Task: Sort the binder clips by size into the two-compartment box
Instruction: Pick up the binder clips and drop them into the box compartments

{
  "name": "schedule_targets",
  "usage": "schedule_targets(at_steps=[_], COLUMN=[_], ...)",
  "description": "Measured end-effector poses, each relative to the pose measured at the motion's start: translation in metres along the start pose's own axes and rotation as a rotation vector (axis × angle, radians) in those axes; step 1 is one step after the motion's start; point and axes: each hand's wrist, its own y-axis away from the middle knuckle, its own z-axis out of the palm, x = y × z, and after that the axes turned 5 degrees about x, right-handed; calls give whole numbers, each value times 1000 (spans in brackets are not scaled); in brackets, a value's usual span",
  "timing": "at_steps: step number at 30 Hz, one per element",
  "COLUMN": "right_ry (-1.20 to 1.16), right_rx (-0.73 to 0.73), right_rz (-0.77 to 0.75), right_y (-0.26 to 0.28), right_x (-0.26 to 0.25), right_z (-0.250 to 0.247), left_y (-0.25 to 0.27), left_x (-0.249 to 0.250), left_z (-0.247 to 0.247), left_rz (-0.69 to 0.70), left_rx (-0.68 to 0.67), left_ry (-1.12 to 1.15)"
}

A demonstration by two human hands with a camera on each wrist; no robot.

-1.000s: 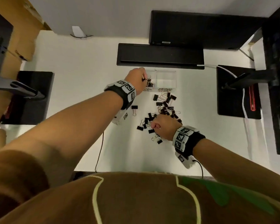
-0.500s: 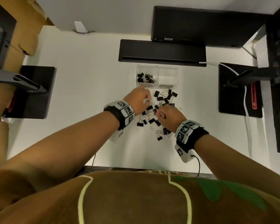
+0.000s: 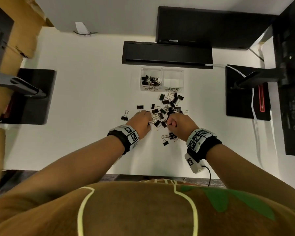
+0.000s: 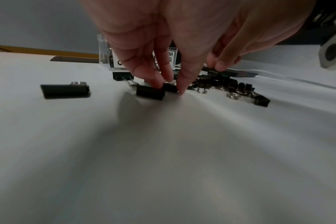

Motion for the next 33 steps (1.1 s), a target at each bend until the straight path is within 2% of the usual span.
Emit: schedule_targets(at_steps=[6,11,13,16,20,24,26,33], right_ry=[82,90,40,-83,-177,-168,-149,-120], right_rx=[-145,-75,-25,29,119,181,219,207], right_rz=[-34,19,6,39,119,155,149,158], right_y=[22,24,22,18,14,16,19,32], right_x=[17,23,20,16,19,33,40,49], right_z=[8,22,26,28,17,5,2,8], left_y=[2,-3,-3,3,16,25,27,28], left_x=[-1,3,10,23,37,48,49,46], left_z=[-11,-18,-19,-17,-3,12,18,20], left_rz=[-62,-223,-229,-176,-34,240,312,329], left_rx=[85,213,167,19,-130,-217,-259,-256], left_ry=[62,247,250,215,128,-71,-91,-187])
